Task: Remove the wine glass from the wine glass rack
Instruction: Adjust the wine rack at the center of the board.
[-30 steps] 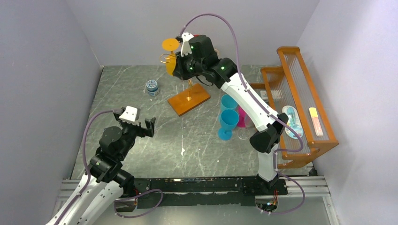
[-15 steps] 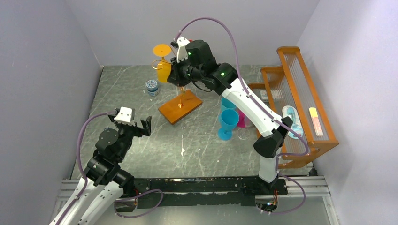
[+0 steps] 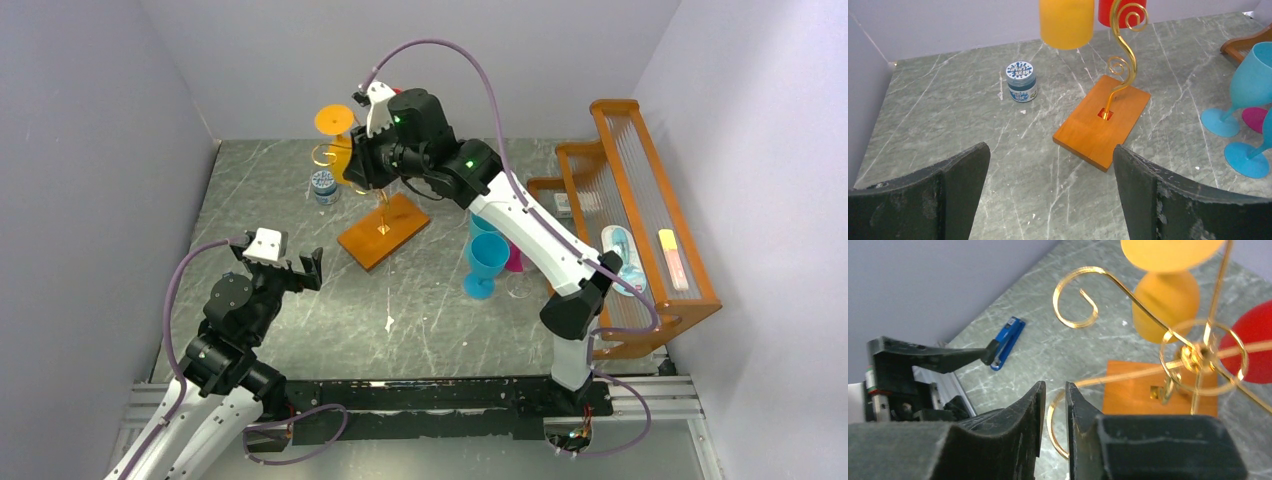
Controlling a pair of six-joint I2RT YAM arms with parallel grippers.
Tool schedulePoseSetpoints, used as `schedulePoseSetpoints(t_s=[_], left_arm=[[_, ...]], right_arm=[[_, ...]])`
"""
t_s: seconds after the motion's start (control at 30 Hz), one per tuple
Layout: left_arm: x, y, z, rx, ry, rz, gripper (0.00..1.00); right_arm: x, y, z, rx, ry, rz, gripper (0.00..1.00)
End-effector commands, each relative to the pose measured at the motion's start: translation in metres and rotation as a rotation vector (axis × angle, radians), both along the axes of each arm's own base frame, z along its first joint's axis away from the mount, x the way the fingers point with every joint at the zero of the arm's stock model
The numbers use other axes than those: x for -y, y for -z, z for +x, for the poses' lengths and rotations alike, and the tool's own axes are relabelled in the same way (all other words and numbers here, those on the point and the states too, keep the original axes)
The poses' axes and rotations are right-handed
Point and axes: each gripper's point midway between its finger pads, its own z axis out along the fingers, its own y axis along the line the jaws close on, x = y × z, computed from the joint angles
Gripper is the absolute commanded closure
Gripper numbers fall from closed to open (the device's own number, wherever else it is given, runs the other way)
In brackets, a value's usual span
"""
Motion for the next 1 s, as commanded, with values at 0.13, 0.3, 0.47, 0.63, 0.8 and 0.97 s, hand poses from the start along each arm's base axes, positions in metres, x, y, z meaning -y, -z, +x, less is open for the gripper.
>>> schedulePoseSetpoints(t_s=[0.13, 0.3, 0.47, 0.63, 0.8, 0.97], left_arm=[[-0.002, -0.008, 0.0, 0.005, -0.005, -0.002, 0.03], [-0.001, -0.008, 0.0, 0.005, 0.0, -0.003, 0.03], [0.0, -0.008, 0.0, 0.001, 0.001, -0.004, 0.03], [0.001, -0.006, 0.001, -0.009, 0.002, -0.004, 0.03], [0.005, -0.003, 0.002, -0.025, 0.019, 0.0, 0.03], [0.003, -0.001, 0.003, -0.043, 0.006, 0.003, 0.03]], right_arm=[[-0.011, -0.053, -0.018, 0.119, -0.041, 0.109, 0.71], [-0.006, -0.071, -0.016, 0.166, -0.018, 0.121, 0.67], [0.016, -0.1, 0.003, 0.291, 0.112, 0.133, 0.5], [0.058, -0.121, 0.045, 0.368, 0.33, 0.14, 0.46], [0.106, -0.122, 0.101, 0.238, 0.434, 0.28, 0.44], [0.114, -0.096, 0.137, 0.152, 0.396, 0.303, 0.38]])
